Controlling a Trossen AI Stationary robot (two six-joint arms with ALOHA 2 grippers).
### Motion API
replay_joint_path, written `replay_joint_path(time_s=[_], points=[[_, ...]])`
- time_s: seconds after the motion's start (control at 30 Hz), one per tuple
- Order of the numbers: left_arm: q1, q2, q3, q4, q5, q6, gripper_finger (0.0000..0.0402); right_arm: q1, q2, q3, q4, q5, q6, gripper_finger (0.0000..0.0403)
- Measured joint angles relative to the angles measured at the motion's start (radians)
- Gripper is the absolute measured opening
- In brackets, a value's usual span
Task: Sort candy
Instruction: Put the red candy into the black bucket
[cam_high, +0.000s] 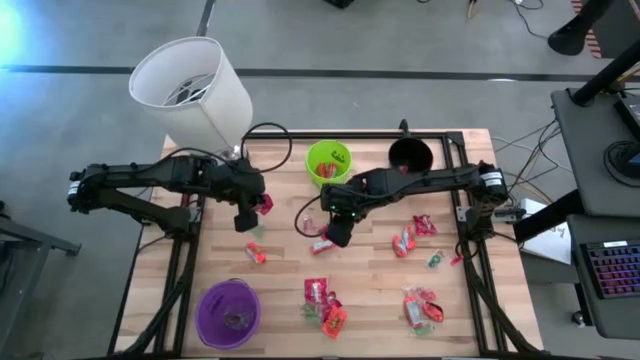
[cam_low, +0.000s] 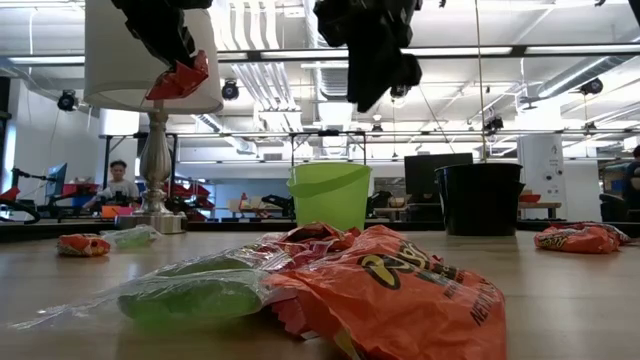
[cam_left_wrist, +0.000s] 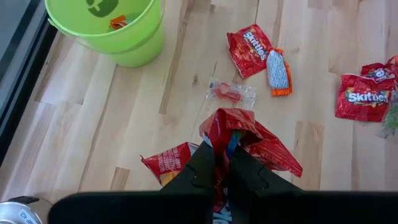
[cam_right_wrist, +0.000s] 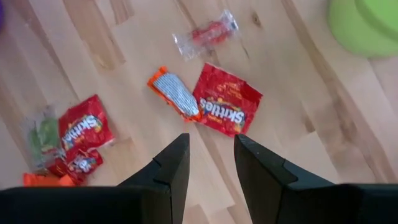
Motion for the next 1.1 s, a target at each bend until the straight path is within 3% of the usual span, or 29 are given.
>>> replay_joint_path(time_s=[0.5, 0.63, 0.77, 0.93, 1.1], points=[[0.000, 0.000, 0.000, 0.000, 0.001, 0.000, 0.0000, 0.015, 0.000, -0.086, 0.105, -0.041, -0.071, 0.0123], [0.000, 0.000, 0.000, 0.000, 0.001, 0.000, 0.0000, 0.032, 0.001, -0.130, 0.210, -0.134, -0.090, 0.0138], [0.000, 0.000, 0.000, 0.001, 0.000, 0.000, 0.0000, 0.039, 0.001, -0.149, 0.254, -0.144, -0.123, 0.0165], [0.000, 0.000, 0.000, 0.047, 0.000, -0.004, 0.0000, 0.013, 0.001, -0.151, 0.295, -0.112, -0.191, 0.0193], [0.000, 0.000, 0.000, 0.164, 0.000, -0.026, 0.0000, -0.007, 0.001, -0.151, 0.438, 0.033, -0.248, 0.0198]])
